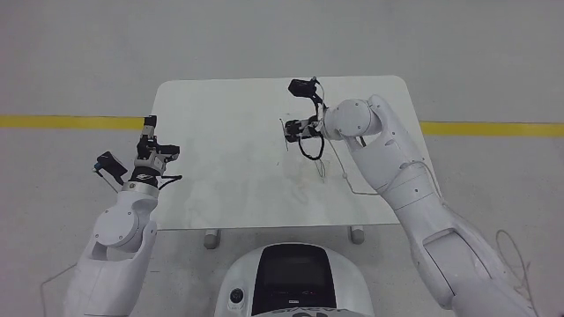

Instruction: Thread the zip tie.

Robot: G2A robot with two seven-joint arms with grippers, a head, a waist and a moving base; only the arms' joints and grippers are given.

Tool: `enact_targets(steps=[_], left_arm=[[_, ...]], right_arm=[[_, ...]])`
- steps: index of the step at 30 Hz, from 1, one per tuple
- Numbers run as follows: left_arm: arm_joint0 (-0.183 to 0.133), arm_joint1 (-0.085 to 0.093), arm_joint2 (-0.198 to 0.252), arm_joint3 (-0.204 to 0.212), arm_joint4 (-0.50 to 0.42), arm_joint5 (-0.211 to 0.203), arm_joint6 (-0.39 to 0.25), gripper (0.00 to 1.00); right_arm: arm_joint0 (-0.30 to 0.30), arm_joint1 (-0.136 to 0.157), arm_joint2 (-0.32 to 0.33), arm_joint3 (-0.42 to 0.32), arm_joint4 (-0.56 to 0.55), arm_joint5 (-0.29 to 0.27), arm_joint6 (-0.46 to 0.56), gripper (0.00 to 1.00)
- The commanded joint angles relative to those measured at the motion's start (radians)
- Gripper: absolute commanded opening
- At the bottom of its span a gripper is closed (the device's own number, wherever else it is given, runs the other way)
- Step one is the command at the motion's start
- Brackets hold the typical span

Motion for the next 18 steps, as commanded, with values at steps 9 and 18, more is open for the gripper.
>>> enact_targets(steps=[9, 18], left_arm=[[0.000, 0.000, 0.000, 0.000, 0.000, 0.000, 0.000, 1.00], [0.000, 0.000, 0.000, 0.000, 0.000, 0.000, 0.000, 1.00]], right_arm=[[0.109, -0.059, -0.096, 0.076, 0.104, 0.295, -0.150, 0.00], [0.119, -0.063, -0.102, 0.090, 0.110, 0.295, -0.156, 0.00]])
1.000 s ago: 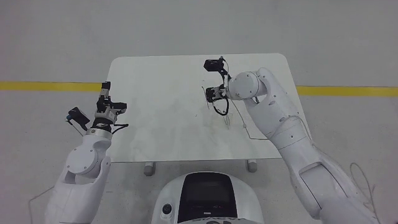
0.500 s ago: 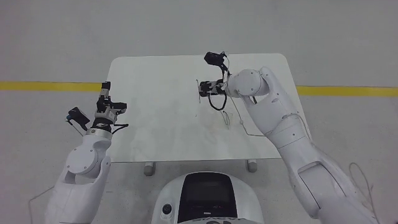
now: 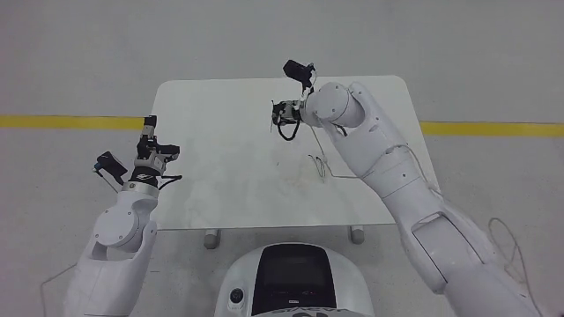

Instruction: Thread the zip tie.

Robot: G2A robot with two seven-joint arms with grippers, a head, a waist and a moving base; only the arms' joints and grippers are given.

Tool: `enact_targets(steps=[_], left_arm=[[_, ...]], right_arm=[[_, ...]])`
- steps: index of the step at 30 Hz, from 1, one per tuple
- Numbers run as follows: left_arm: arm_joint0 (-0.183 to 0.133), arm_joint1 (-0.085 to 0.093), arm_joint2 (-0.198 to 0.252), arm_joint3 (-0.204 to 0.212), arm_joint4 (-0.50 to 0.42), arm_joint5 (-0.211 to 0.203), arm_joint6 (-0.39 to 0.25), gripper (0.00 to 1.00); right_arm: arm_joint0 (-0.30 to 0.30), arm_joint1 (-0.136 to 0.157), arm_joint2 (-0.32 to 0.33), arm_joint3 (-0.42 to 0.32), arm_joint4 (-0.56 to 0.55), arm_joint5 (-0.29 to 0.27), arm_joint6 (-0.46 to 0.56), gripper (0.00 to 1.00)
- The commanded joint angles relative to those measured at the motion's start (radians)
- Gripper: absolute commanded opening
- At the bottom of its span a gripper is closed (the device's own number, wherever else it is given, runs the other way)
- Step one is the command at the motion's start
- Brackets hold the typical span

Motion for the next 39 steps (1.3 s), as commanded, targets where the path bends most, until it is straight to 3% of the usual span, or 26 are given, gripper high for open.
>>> enact_targets(steps=[1, 8, 14, 19, 28, 32, 33, 39], left_arm=[[0.000, 0.000, 0.000, 0.000, 0.000, 0.000, 0.000, 1.00], [0.000, 0.000, 0.000, 0.000, 0.000, 0.000, 0.000, 1.00], [-0.001, 0.005, 0.064, -0.014, 0.377, -0.040, 0.045, 1.00], [-0.009, 0.008, 0.115, -0.023, 0.684, -0.050, 0.109, 1.00], [-0.012, 0.007, 0.118, -0.020, 0.708, -0.049, 0.126, 1.00], [-0.038, 0.013, 0.150, -0.010, 0.946, -0.074, 0.103, 1.00], [-0.048, 0.015, 0.161, -0.003, 1.045, -0.067, 0.112, 1.00], [-0.086, 0.017, 0.229, 0.039, 1.351, -0.031, 0.128, 1.00]], right_arm=[[0.000, 0.000, 0.000, 0.000, 0.000, 0.000, 0.000, 0.00], [0.001, 0.003, 0.019, 0.025, 0.000, 0.000, -0.002, 0.00], [0.079, -0.014, 0.026, 0.122, -0.050, 0.000, 0.070, 0.00], [0.147, -0.055, 0.025, 0.212, -0.091, 0.000, 0.096, 0.00], [0.150, -0.058, 0.024, 0.217, -0.094, 0.000, 0.096, 0.00], [0.131, -0.065, 0.018, 0.188, -0.069, 0.000, 0.067, 0.00], [0.135, -0.070, 0.015, 0.193, -0.063, 0.000, 0.061, 0.00], [0.179, -0.114, 0.002, 0.286, -0.034, 0.000, 0.028, 0.00]])
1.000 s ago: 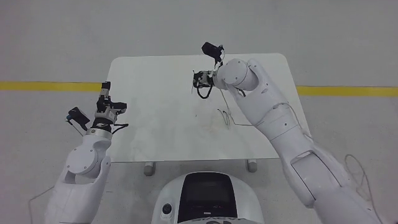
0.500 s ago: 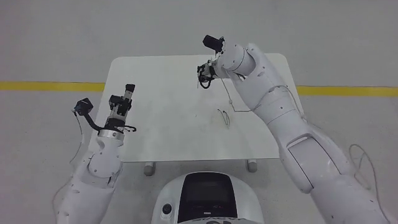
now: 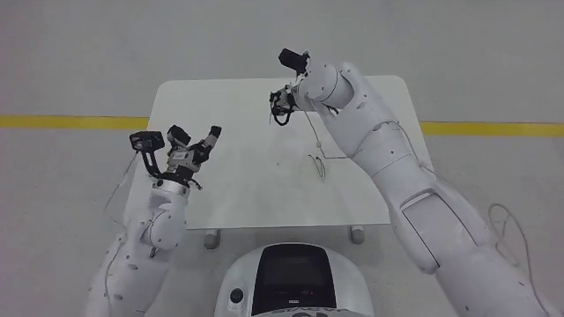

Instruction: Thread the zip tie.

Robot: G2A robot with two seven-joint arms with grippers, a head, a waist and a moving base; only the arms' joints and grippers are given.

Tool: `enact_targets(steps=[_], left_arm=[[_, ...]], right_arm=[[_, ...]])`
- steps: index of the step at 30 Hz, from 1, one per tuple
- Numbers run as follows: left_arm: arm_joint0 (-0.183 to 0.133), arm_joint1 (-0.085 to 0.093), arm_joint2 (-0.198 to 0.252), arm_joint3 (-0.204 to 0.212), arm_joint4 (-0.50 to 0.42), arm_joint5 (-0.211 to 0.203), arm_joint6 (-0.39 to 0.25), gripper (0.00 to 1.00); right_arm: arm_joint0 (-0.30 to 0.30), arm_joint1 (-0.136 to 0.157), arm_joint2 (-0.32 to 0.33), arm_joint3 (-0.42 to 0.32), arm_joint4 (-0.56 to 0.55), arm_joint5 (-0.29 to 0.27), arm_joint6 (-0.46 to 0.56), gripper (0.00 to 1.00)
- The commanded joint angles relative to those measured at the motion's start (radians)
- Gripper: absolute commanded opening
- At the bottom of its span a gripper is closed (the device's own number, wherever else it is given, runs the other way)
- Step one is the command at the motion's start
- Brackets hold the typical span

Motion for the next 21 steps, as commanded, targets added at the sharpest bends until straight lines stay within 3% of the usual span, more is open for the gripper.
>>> enact_targets(steps=[1, 5, 6, 15, 17, 18, 21], left_arm=[[-0.013, 0.000, 0.023, 0.019, 0.129, 0.015, 0.014, 1.00], [-0.037, 0.001, 0.067, 0.053, 0.326, 0.043, 0.047, 1.00], [-0.043, 0.000, 0.069, 0.062, 0.355, 0.067, 0.064, 1.00], [-0.044, -0.001, 0.071, 0.064, 0.361, 0.076, 0.071, 1.00], [-0.054, 0.001, 0.082, 0.063, 0.446, 0.080, 0.059, 1.00], [-0.061, 0.002, 0.094, 0.061, 0.522, 0.096, 0.051, 1.00], [-0.078, 0.000, 0.127, 0.064, 0.632, 0.137, 0.020, 1.00]], right_arm=[[0.017, -0.022, -0.005, 0.043, 0.017, 0.000, -0.015, 0.00], [0.049, -0.063, -0.008, 0.127, 0.046, 0.000, -0.049, 0.00], [0.054, -0.069, -0.008, 0.137, 0.050, 0.000, -0.053, 0.00], [0.054, -0.069, -0.008, 0.137, 0.050, 0.000, -0.053, 0.00], [0.034, -0.071, 0.000, 0.116, 0.072, 0.000, -0.080, 0.00], [0.029, -0.072, 0.001, 0.111, 0.074, 0.000, -0.090, 0.00], [0.023, -0.079, 0.012, 0.112, 0.097, 0.000, -0.108, 0.00]])
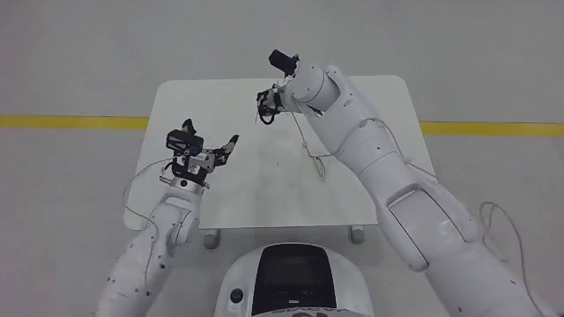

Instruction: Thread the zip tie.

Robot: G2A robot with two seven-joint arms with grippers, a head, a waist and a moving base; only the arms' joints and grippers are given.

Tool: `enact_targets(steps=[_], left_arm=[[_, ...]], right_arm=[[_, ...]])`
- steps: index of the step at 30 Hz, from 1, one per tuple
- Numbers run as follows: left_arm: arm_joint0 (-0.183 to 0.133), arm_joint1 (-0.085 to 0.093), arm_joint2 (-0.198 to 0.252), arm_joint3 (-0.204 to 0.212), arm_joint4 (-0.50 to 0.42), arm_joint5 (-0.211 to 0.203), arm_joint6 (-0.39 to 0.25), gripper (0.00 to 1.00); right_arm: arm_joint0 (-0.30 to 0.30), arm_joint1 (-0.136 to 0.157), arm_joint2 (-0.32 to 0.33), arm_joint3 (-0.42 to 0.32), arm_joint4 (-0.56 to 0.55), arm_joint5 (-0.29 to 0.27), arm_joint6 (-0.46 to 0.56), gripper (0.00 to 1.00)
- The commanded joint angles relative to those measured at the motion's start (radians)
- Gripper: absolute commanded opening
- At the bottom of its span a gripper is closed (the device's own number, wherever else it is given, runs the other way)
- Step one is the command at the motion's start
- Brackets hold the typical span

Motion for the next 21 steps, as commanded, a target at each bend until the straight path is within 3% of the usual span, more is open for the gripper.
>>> enact_targets(steps=[1, 6, 11, 19, 21], left_arm=[[-0.013, -0.002, 0.025, 0.006, 0.120, 0.029, -0.020, 1.00], [-0.060, 0.006, 0.078, 0.050, 0.164, 0.079, -0.038, 1.00], [-0.122, 0.039, 0.162, 0.098, 0.164, 0.140, -0.021, 1.00], [-0.126, 0.041, 0.166, 0.101, 0.164, 0.144, -0.020, 1.00], [-0.140, 0.047, 0.179, 0.115, 0.164, 0.156, -0.018, 1.00]], right_arm=[[-0.002, -0.006, 0.007, 0.004, 0.017, 0.000, -0.010, 0.00], [0.000, -0.026, 0.016, 0.026, 0.044, 0.000, -0.016, 0.00], [0.011, -0.050, 0.028, 0.080, 0.061, 0.000, -0.012, 0.00], [0.011, -0.054, 0.029, 0.078, 0.061, -0.002, -0.019, 0.00], [-0.010, -0.055, 0.026, 0.052, 0.062, -0.003, -0.033, 0.00]])
